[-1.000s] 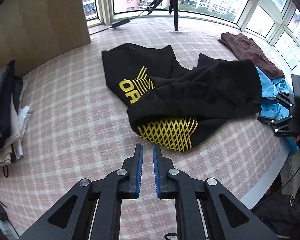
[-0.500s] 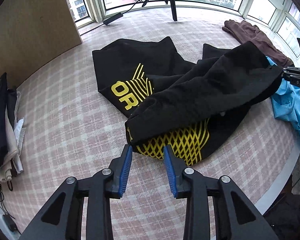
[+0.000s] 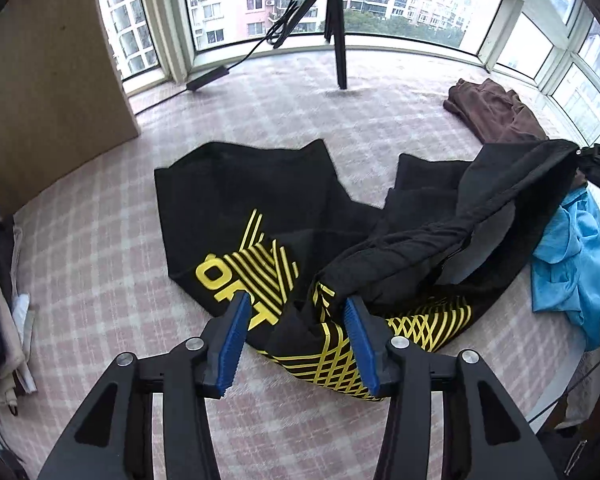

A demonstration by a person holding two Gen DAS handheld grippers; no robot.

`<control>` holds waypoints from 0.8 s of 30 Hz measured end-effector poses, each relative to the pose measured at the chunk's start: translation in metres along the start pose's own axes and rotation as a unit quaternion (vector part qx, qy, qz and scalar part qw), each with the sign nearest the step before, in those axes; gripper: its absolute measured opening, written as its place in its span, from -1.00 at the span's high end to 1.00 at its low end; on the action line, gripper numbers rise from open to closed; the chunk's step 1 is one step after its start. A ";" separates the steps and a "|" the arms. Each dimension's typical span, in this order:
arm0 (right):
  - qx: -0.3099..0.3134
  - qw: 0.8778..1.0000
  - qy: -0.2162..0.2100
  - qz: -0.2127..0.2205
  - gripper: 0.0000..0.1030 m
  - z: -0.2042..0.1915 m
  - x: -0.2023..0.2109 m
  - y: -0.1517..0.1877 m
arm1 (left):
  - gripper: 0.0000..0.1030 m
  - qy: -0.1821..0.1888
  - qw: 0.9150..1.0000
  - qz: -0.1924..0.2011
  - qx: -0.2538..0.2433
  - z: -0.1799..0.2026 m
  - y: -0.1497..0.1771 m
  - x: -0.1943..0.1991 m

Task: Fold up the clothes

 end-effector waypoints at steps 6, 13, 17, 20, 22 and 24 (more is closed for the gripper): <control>-0.023 1.000 0.010 -0.017 0.91 0.022 -0.015 0.003 | 0.09 0.007 0.999 0.023 -0.034 0.029 0.003 0.013; -0.013 0.999 0.021 -0.020 0.91 0.019 -0.029 -0.007 | 0.15 0.055 0.998 0.005 -0.005 0.037 0.017 0.014; 0.009 0.999 0.030 -0.022 0.90 0.008 -0.035 -0.010 | 0.15 0.087 0.996 -0.016 0.021 0.054 0.012 0.004; 0.029 0.999 0.035 -0.020 0.90 -0.001 -0.035 -0.010 | 0.15 0.089 0.993 -0.036 0.064 0.056 0.004 -0.013; 0.038 0.998 0.038 -0.017 0.90 -0.005 -0.033 -0.010 | 0.15 0.071 0.993 -0.049 0.085 0.056 0.002 -0.023; 0.041 0.998 0.036 -0.017 0.90 -0.005 -0.031 -0.010 | 0.15 0.043 0.993 -0.058 0.096 0.051 0.004 -0.028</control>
Point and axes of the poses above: each gripper's, at about its wrist camera, not at the fingertips, and x roughly against the way its jaws point, z to its right, y to its underside, the point moved 1 cm from there along -x, roughly the way its jaws point, and after that the axes turned 3 degrees about -x, right-handed, at the moved point
